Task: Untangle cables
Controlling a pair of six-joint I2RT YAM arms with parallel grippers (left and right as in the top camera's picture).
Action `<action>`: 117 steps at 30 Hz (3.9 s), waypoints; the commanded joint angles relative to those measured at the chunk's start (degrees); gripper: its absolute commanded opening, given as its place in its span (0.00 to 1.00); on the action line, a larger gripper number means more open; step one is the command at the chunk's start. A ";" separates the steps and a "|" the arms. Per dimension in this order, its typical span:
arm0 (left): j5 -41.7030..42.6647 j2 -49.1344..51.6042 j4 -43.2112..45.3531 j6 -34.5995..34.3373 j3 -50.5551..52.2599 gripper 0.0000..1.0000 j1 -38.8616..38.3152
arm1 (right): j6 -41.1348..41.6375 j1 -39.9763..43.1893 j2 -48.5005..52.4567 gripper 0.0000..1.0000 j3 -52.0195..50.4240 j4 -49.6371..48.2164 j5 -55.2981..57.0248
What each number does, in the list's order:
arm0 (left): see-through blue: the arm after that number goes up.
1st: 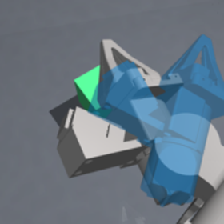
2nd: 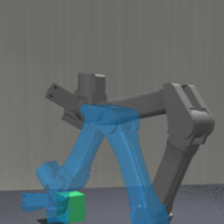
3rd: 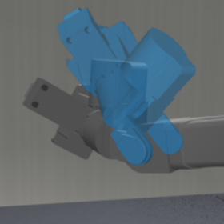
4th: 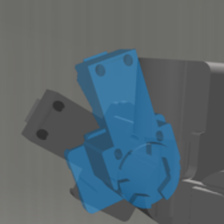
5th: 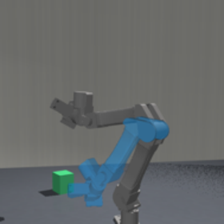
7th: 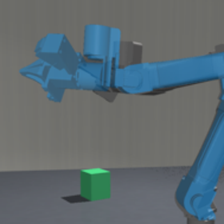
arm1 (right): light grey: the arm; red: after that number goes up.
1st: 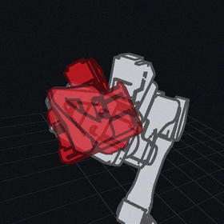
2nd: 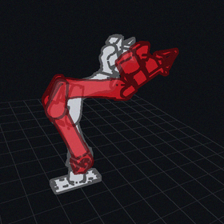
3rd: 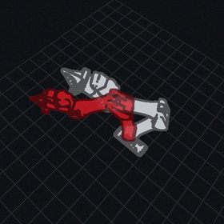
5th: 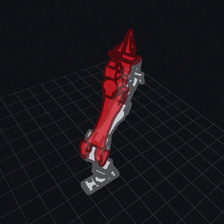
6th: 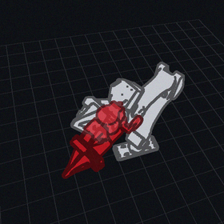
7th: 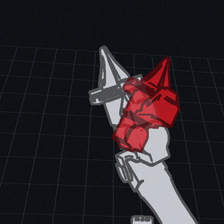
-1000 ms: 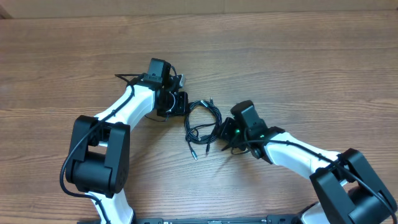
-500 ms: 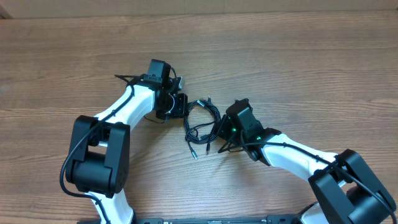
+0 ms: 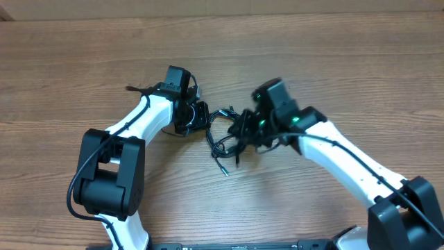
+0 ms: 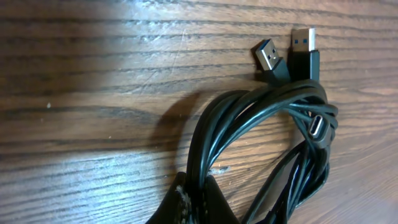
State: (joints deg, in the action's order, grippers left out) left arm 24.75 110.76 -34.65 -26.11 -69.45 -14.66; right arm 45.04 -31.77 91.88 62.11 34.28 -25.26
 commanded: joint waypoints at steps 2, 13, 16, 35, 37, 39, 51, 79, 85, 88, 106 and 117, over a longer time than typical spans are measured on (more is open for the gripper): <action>-4.04 0.48 -0.04 -2.58 0.20 0.04 -0.22 | -10.86 -6.05 -0.46 0.32 -0.44 2.60 -0.76; -3.04 0.50 -0.04 0.79 0.20 0.04 -0.42 | -29.70 -9.99 -0.42 0.33 -1.55 13.27 17.00; 1.33 0.50 -0.07 0.79 0.20 0.04 -0.42 | -30.58 -12.92 -0.17 0.33 -2.43 10.86 20.22; 2.84 0.50 -3.06 -6.75 0.22 0.04 -0.85 | -31.65 -24.04 3.21 0.36 -2.80 7.63 35.98; 0.76 0.50 -3.78 -9.79 0.22 0.04 -1.05 | -31.63 -24.04 4.04 0.36 -3.13 6.67 35.95; -4.96 0.50 -3.91 -11.82 0.22 0.04 -1.77 | -31.61 -24.04 5.62 0.37 -3.72 5.55 35.93; -12.87 0.50 -2.05 -12.90 0.22 0.04 -6.10 | -31.41 -24.04 8.55 0.30 -5.99 1.97 36.41; 6.97 0.50 2.08 5.44 0.20 0.04 -6.36 | -31.34 -21.79 8.41 0.04 -1.36 8.37 33.79; 9.84 0.50 2.36 6.91 0.22 0.04 -6.36 | -31.36 -14.47 8.41 0.04 1.81 10.71 20.94; 9.84 0.50 2.36 6.88 0.22 0.04 -6.36 | -29.81 -10.14 8.41 0.04 2.89 9.81 11.39; 22.67 0.50 0.52 12.90 0.20 0.04 -0.48 | -3.93 -1.86 8.57 0.04 2.78 -2.23 8.55; 30.10 0.50 -0.02 17.38 0.20 0.04 1.25 | 0.00 0.79 9.20 0.04 2.78 -10.29 8.70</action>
State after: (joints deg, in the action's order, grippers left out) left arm 49.12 110.80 -34.02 -11.31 -69.71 -12.99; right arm 42.48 -31.92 100.90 63.42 26.15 -19.03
